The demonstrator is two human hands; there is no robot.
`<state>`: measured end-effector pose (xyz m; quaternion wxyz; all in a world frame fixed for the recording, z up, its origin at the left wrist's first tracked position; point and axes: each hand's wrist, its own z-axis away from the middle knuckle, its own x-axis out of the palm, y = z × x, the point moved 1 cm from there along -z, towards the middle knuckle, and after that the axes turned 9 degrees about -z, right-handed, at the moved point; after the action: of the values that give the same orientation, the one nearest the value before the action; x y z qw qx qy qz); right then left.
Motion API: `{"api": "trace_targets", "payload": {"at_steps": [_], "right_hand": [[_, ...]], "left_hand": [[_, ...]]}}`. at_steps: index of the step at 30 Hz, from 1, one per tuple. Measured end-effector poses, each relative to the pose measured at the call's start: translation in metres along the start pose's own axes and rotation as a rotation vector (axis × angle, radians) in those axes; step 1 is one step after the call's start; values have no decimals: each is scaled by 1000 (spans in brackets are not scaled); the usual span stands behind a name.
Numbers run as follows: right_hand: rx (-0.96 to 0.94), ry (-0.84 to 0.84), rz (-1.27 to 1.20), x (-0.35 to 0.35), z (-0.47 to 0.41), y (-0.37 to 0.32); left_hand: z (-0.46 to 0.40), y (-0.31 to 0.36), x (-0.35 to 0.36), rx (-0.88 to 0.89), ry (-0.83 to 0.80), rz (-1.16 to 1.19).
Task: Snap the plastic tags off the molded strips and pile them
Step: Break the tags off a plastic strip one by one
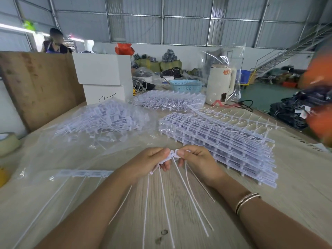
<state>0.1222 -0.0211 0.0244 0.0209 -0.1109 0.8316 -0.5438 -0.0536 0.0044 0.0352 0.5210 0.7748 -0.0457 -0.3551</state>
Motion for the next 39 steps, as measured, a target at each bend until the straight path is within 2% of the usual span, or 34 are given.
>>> {"api": "trace_targets", "payload": {"at_steps": [6,9,10,11,15,18,20,22,26,31,35,37,39], "right_hand": [[35,8,-92,1,1,2],[76,183,-386,-10,0,-5],[82,218,-379,-17,1,-6],[82,212,-269,-22,3,-7],[153,47,415,-24,-4,4],[163,14,656,-21,-12,11],[114,-57,781,-20,-15,13],[113,-103,822,-17,-19,13],[173,-90,829,-18,-27,11],[148,-90,727,-15,-16,14],[150,61,490,-15,-13,8],[142,29,459,-8,-10,5],[132,-60,548,-2,-8,8]], "left_hand": [[-1,-3,1,54,0,34],[1,-5,-7,27,116,137],[2,-7,-12,17,141,120],[3,-9,-16,18,139,71],[5,-15,-13,20,105,-125],[1,-11,-12,-16,126,-240],[-3,0,-12,-50,81,-255],[-9,12,-11,-90,-12,-272],[-18,20,-12,-186,-178,-443],[-16,14,-9,-167,-119,-453],[-8,0,0,-119,-61,-513],[-3,-2,5,-71,-75,-588],[-1,-1,7,1,-23,-539]]}}
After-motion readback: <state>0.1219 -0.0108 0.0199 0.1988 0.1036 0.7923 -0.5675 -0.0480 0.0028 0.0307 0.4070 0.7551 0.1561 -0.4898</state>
